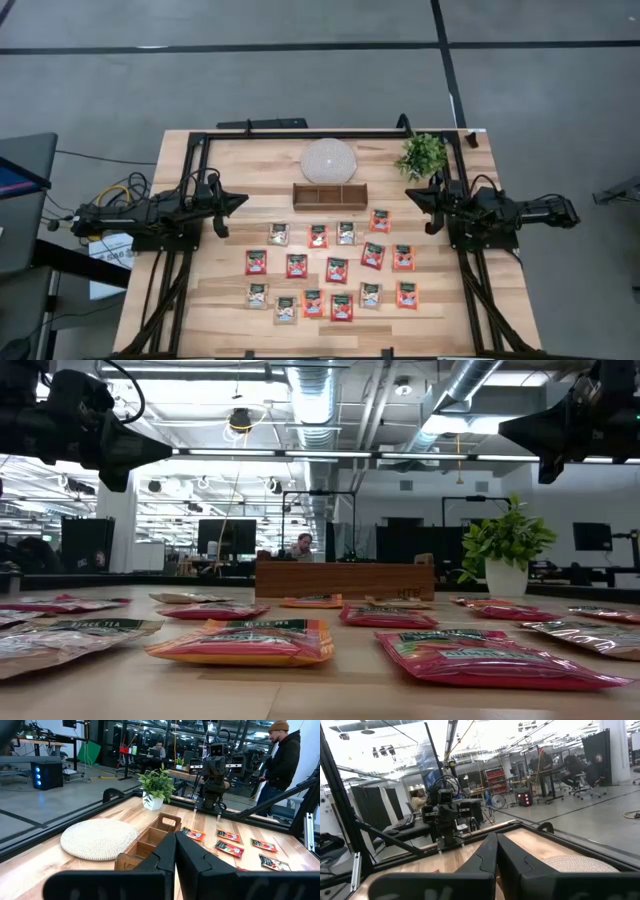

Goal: Pick & Place Tea

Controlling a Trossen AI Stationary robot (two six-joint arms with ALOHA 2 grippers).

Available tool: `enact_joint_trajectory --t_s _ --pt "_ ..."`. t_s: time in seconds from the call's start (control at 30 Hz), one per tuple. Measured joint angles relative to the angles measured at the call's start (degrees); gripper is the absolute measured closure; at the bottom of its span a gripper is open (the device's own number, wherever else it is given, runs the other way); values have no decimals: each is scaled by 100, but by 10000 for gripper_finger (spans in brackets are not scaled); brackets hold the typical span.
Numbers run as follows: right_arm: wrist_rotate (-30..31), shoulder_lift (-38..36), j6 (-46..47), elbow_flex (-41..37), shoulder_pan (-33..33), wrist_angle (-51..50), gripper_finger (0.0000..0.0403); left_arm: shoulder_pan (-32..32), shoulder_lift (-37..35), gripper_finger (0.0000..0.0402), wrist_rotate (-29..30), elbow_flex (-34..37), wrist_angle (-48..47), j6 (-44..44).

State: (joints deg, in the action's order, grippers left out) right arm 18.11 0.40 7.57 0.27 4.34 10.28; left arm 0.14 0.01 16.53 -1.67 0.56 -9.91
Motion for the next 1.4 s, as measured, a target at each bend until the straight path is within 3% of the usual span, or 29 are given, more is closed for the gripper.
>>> enact_joint_trajectory --t_s 0.9,1.03,1.2,1.4 --pt "0 -1 -1 -1 1 0 403 0 -1 401 0 0 2 -2" --pt "8 0 -642 0 -28 -46 403 0 -1 402 -3 0 2 -13" --pt "4 0 -1229 0 -37 -24 403 -2 0 401 -287 22 302 -1044" --pt "4 0 -222 0 -37 596 403 0 0 401 -494 15 1186 -2036"
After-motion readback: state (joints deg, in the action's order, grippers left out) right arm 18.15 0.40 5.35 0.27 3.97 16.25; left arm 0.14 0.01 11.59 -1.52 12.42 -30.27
